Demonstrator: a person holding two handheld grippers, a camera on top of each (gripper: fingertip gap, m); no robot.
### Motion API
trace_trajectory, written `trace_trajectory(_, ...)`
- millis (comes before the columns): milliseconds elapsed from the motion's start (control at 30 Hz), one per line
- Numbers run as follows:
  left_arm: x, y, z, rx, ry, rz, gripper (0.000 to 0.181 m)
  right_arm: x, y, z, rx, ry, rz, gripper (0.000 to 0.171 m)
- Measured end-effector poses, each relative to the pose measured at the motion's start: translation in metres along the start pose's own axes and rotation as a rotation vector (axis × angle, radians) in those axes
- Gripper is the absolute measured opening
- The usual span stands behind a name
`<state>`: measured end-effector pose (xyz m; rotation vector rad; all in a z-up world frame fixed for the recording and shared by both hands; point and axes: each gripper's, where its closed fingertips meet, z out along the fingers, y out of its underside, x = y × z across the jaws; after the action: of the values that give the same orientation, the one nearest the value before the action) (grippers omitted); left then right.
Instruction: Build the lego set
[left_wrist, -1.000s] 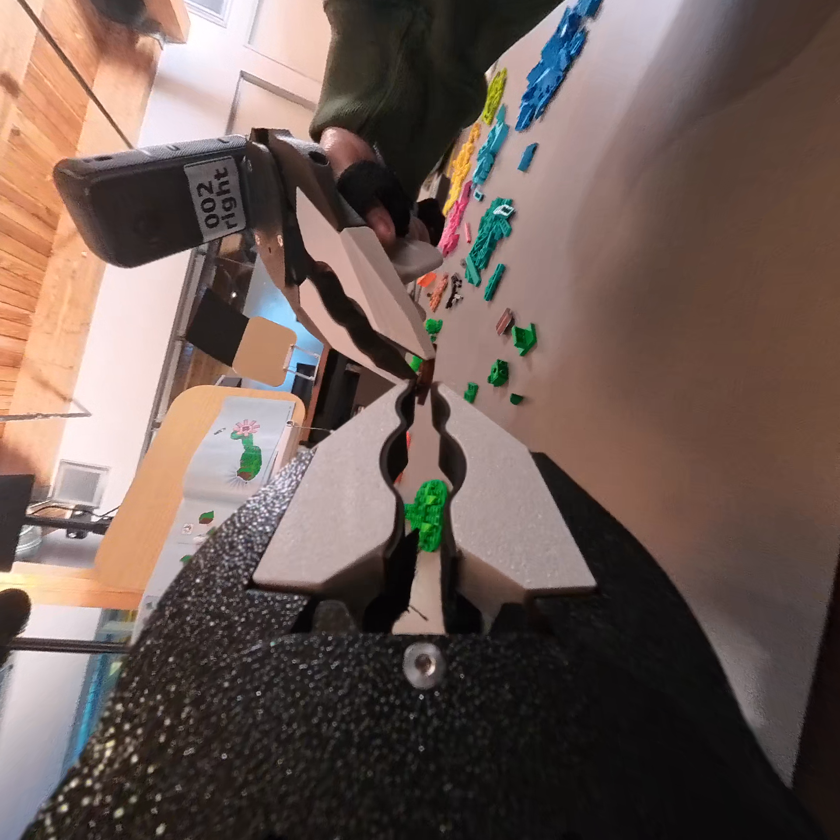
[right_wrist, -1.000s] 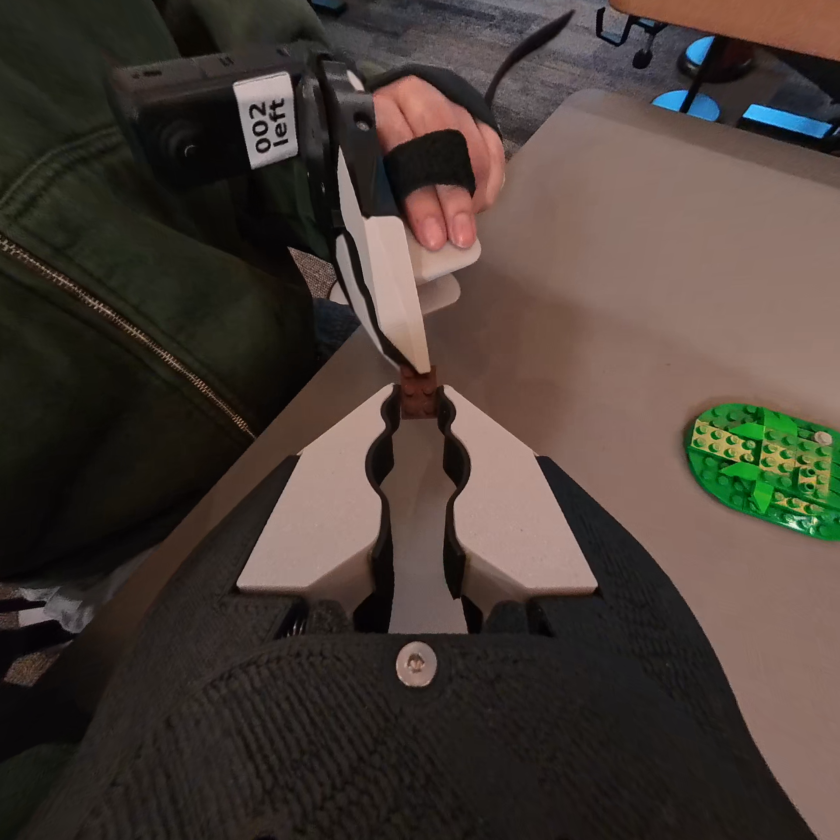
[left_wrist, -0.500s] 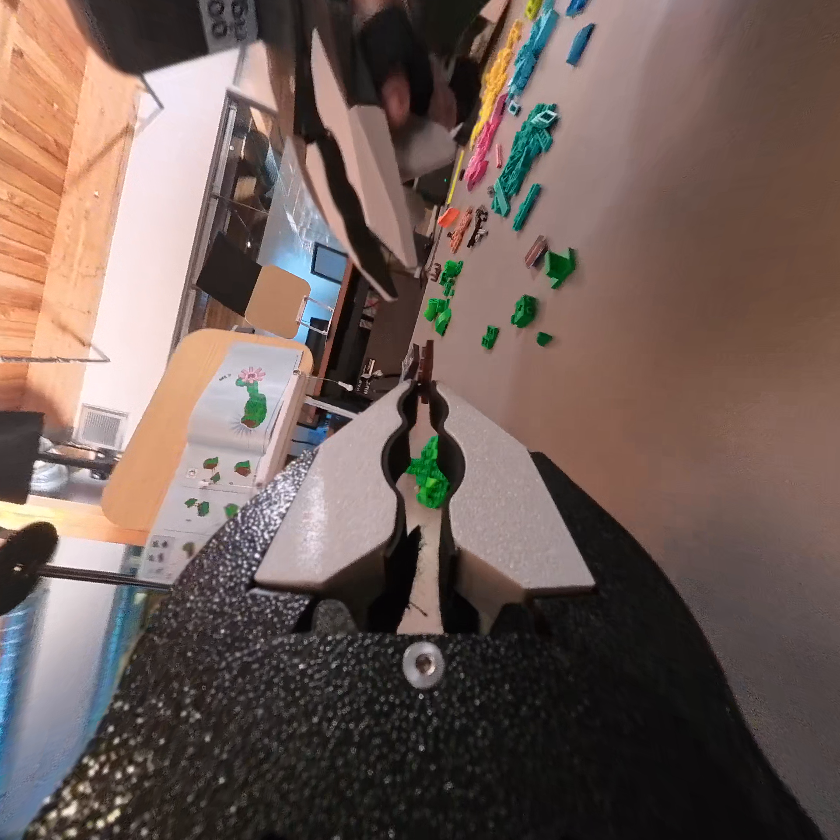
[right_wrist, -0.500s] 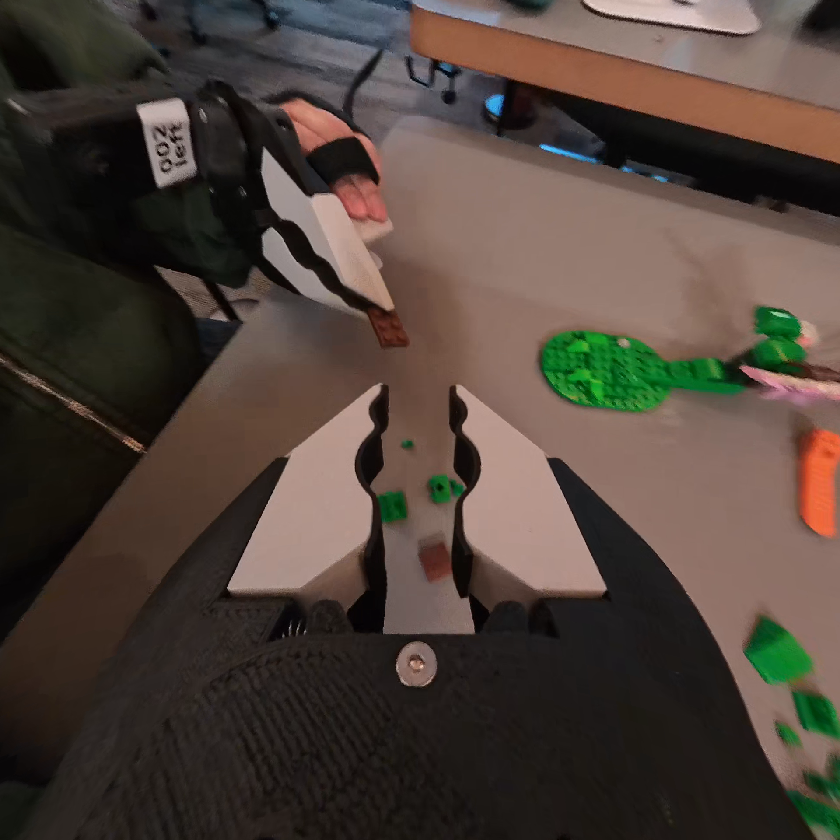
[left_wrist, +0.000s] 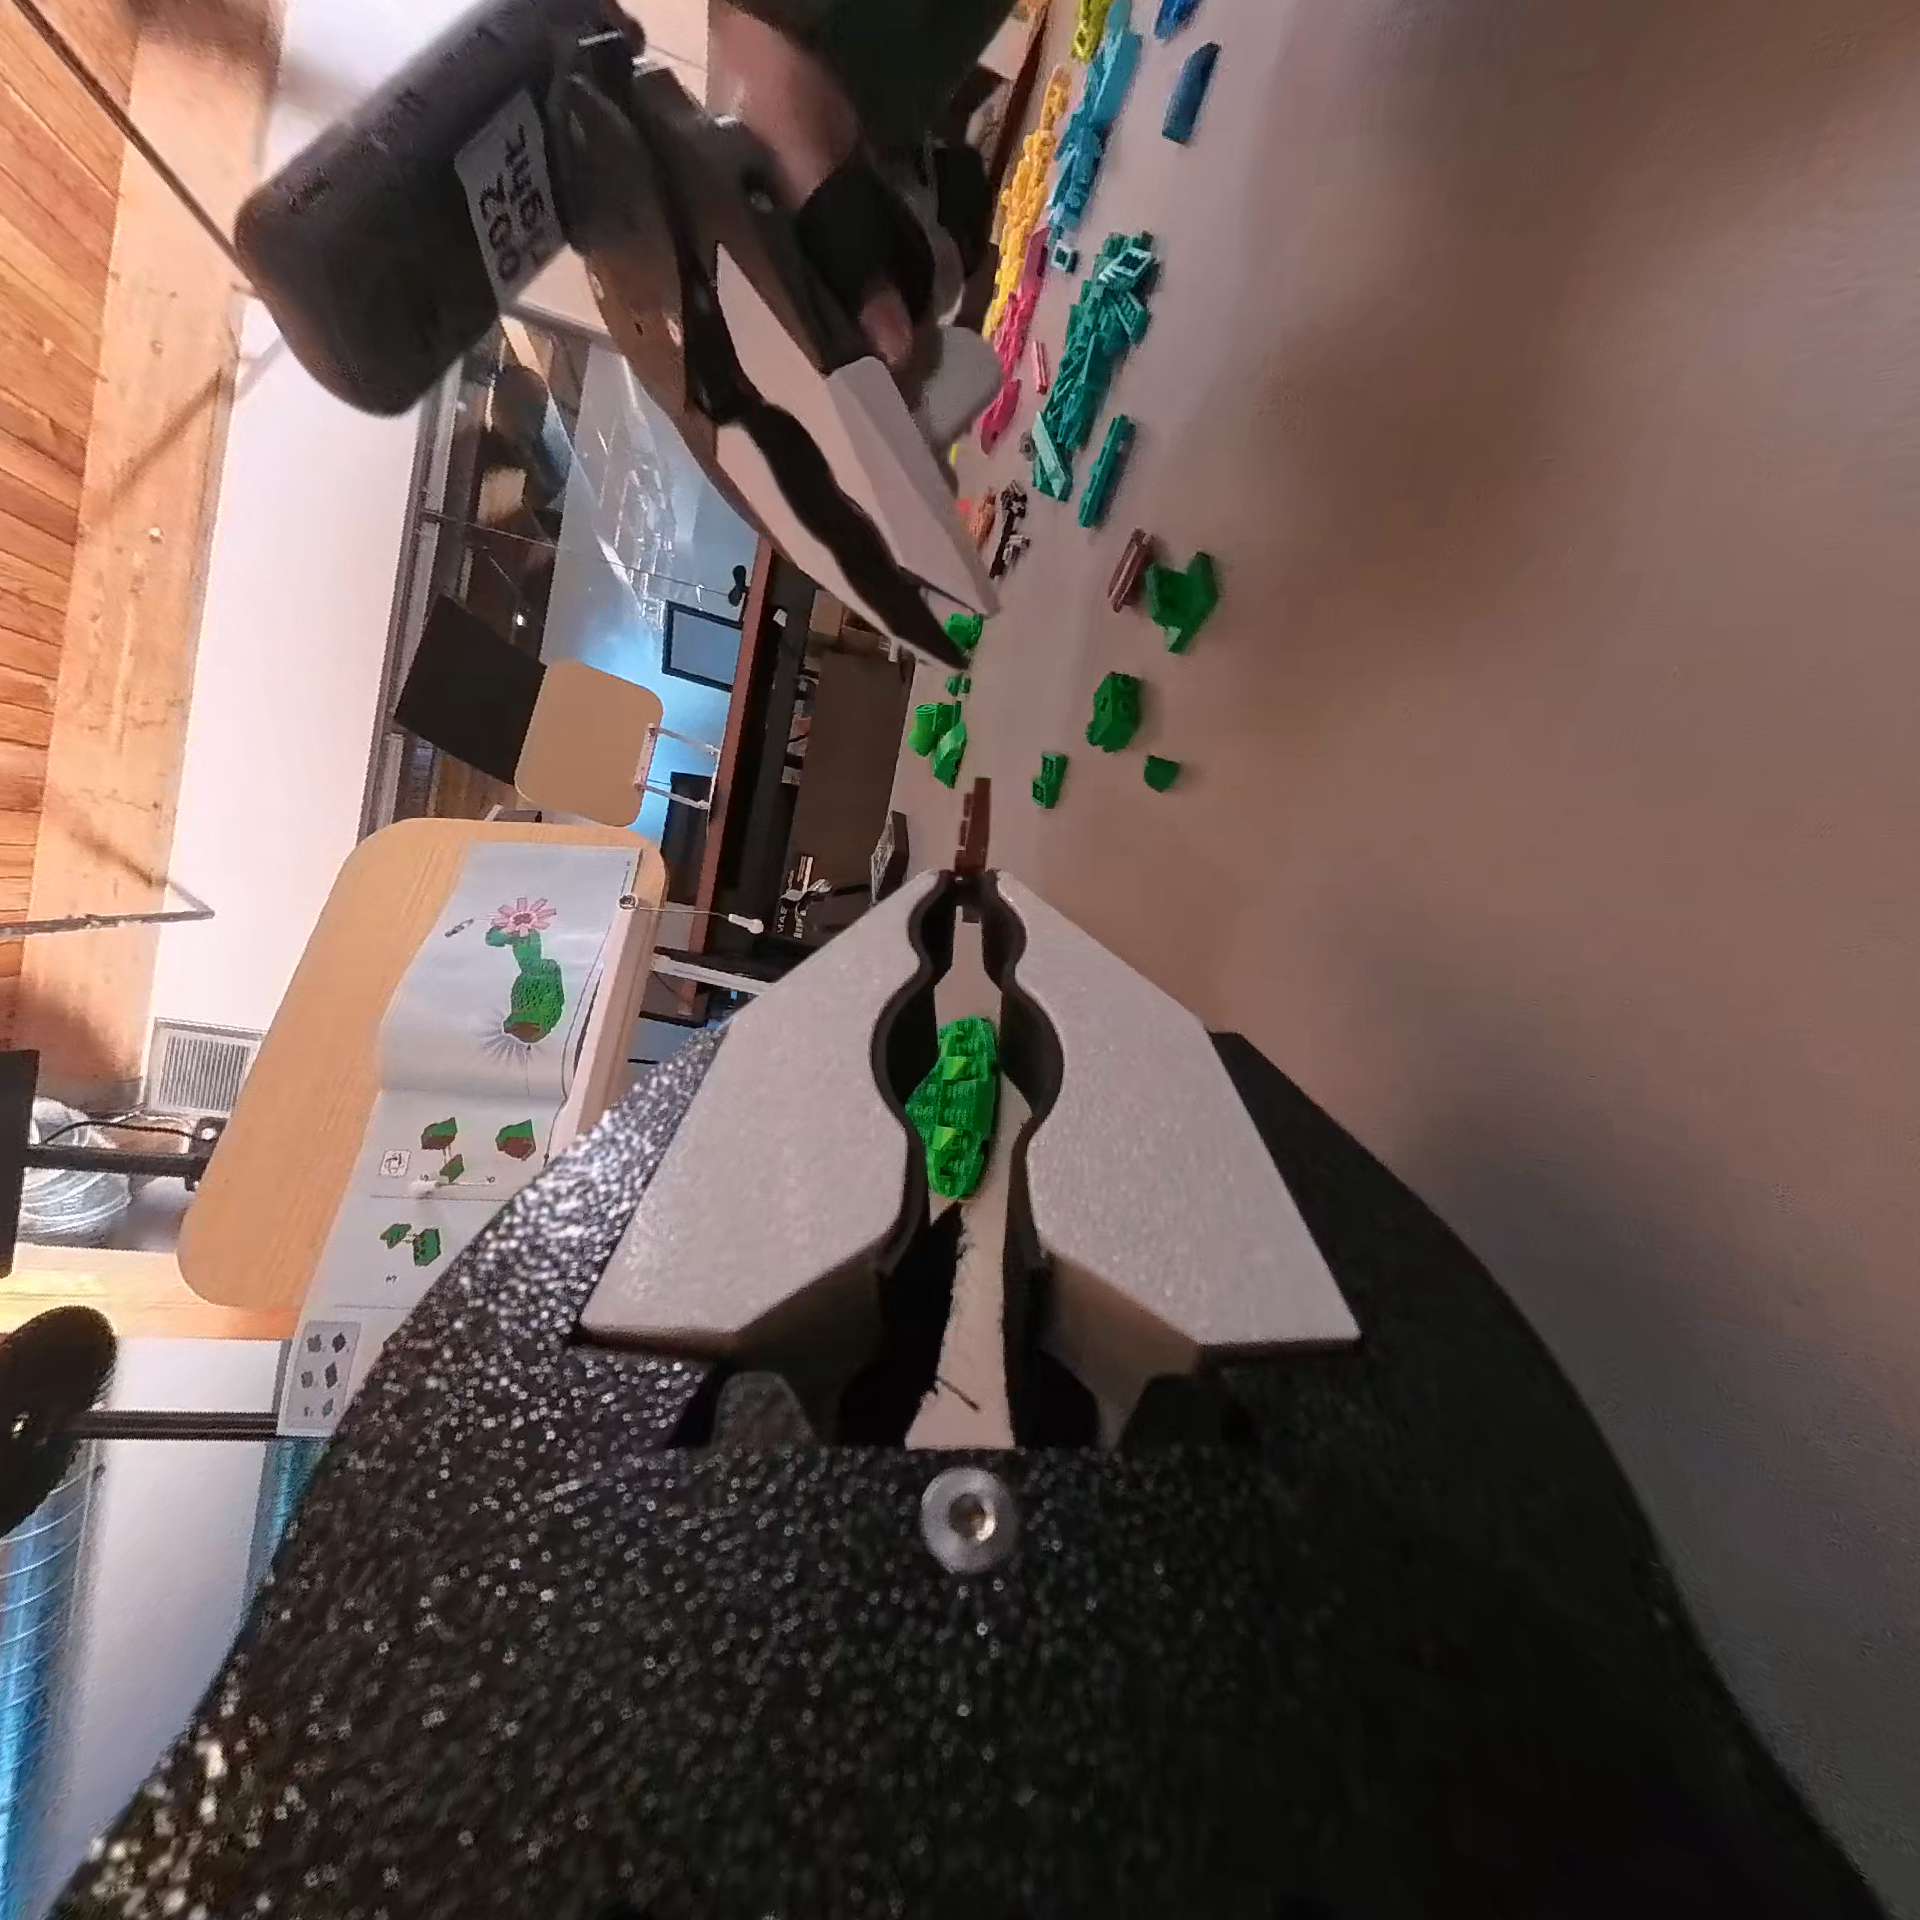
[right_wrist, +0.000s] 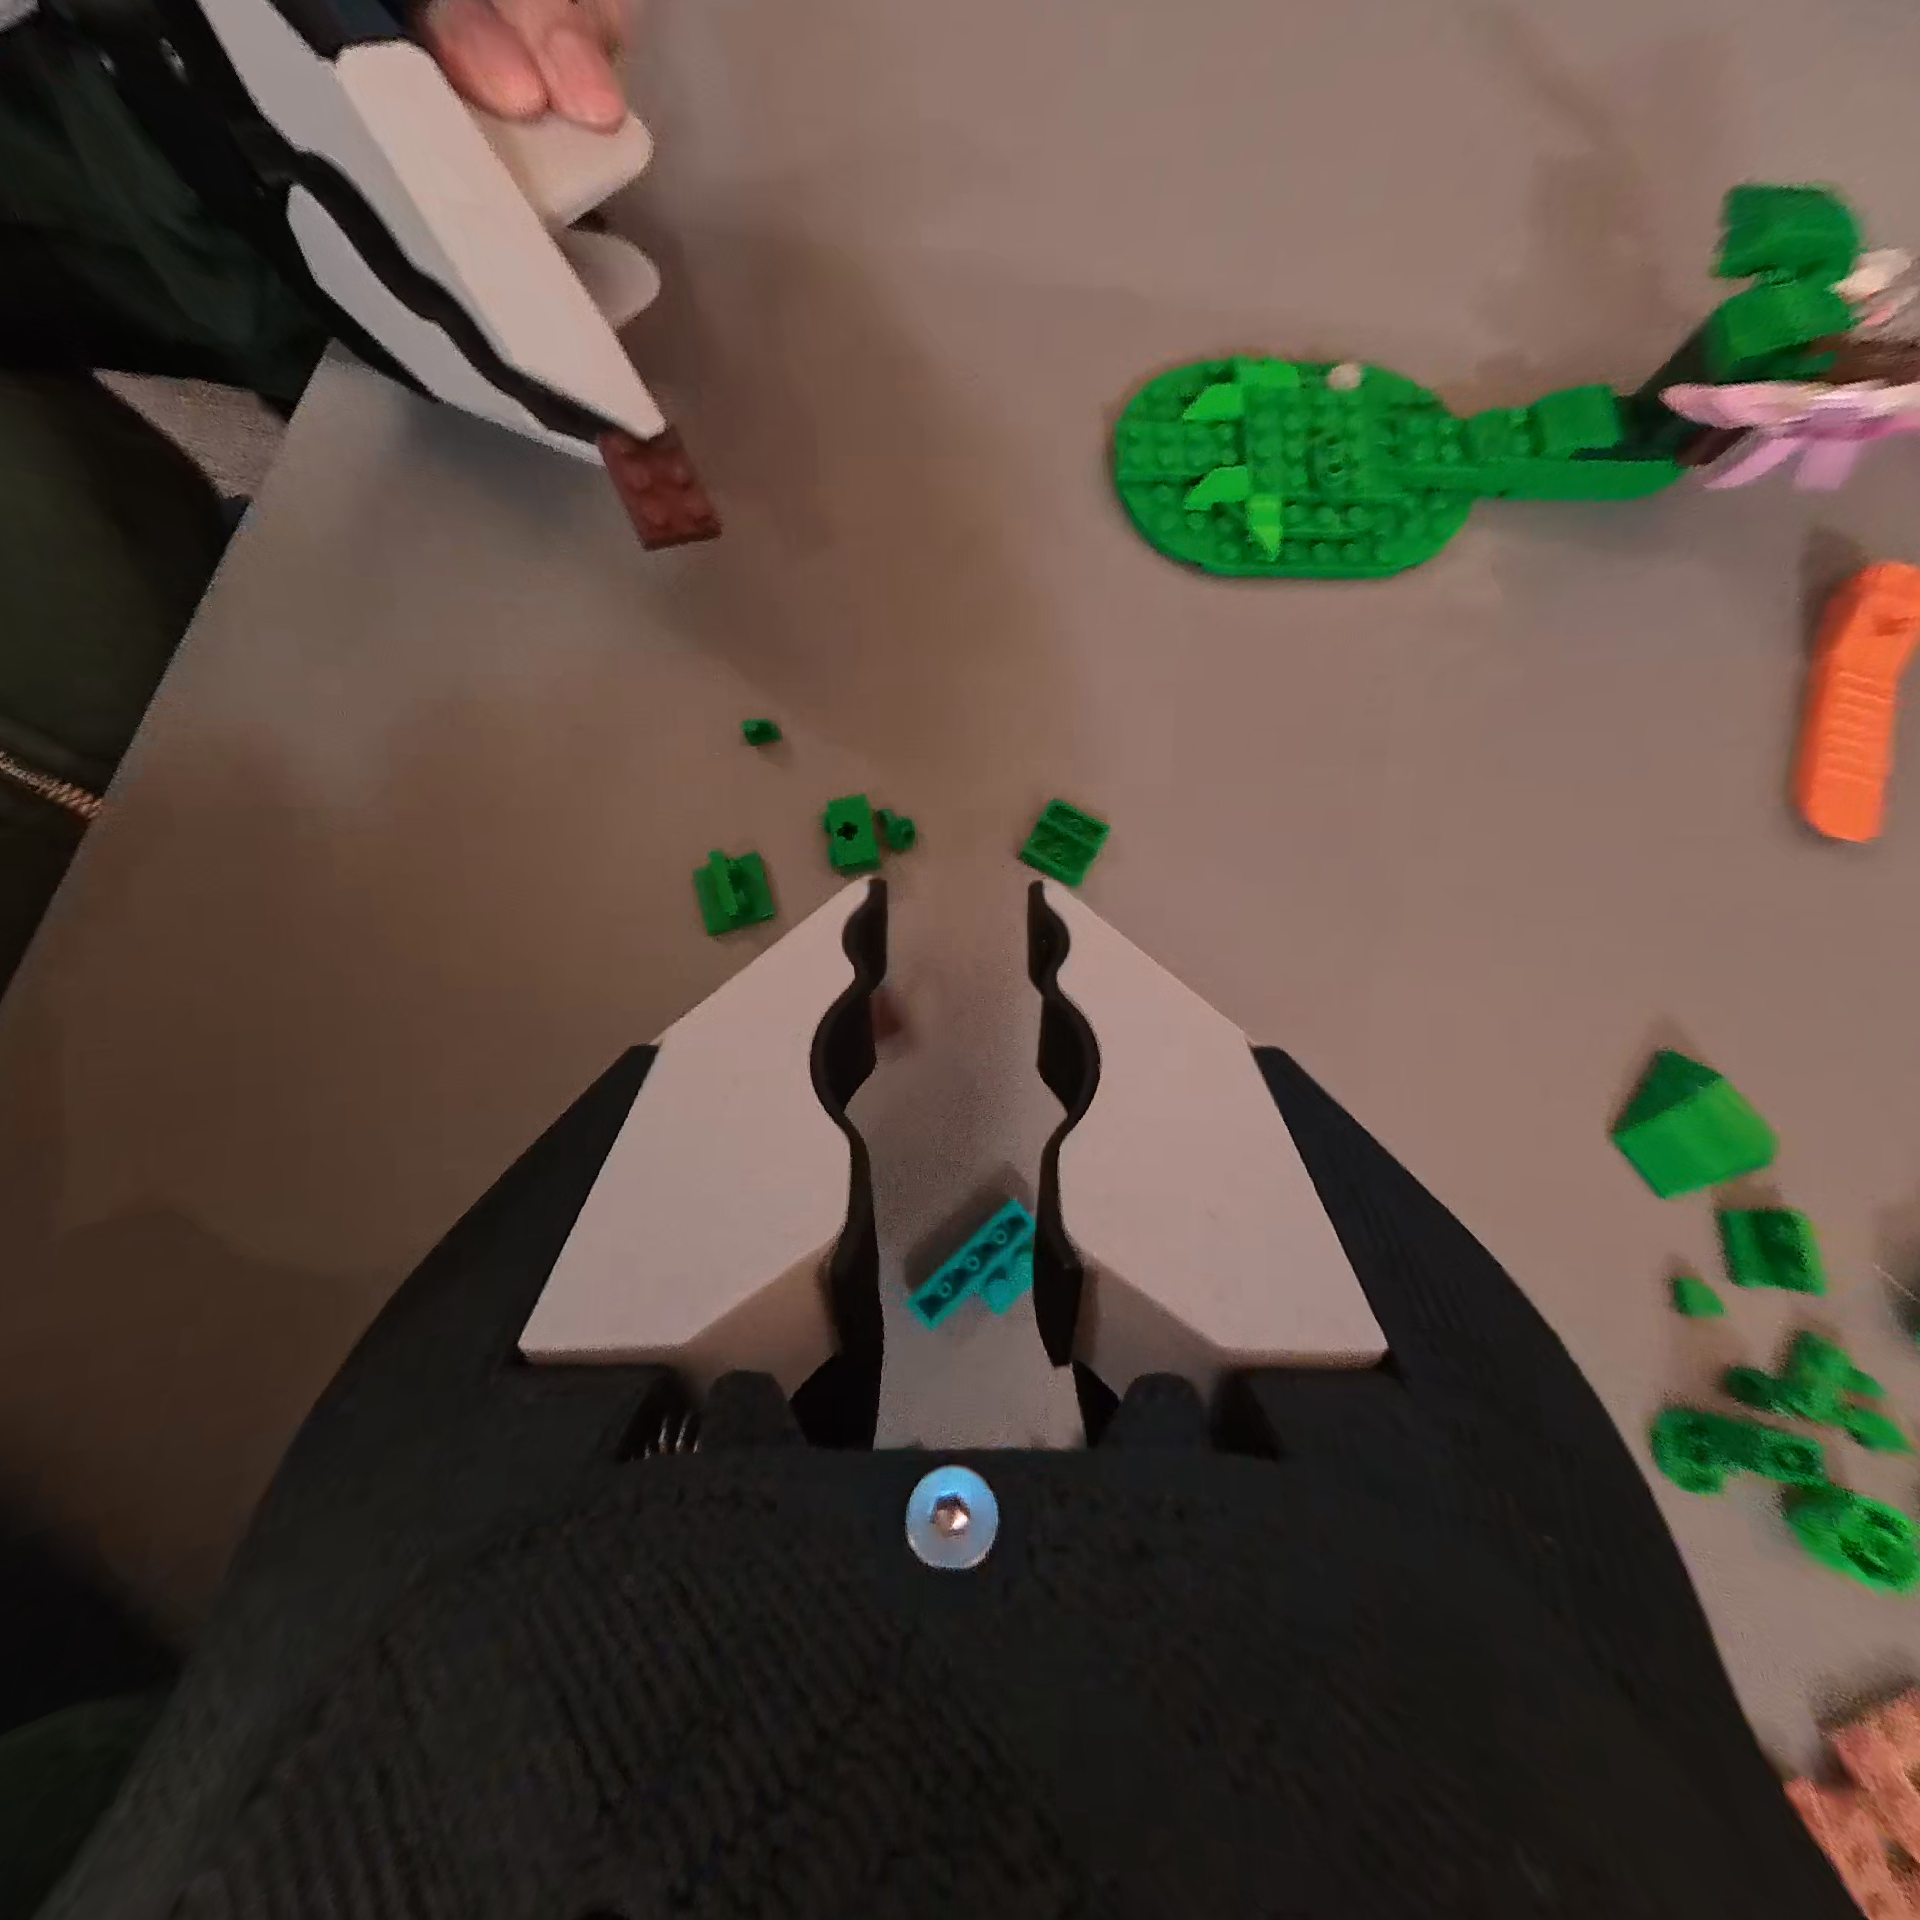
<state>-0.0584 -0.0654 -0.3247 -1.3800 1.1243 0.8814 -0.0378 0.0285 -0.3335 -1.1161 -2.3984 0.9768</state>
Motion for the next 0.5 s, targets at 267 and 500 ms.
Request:
trace_trajectory(267, 0.003, -0.001, 0.000, 0.001, 0.011, 0.020, 0.001, -0.023, 0.006, 0.025, -0.077, -0.108, -0.014, 0.025)
trace_trajectory(500, 0.004, 0.000, 0.000, -0.001, 0.014, 0.023, 0.002, -0.026, 0.006, 0.026, -0.118, -0.086, -0.060, 0.021)
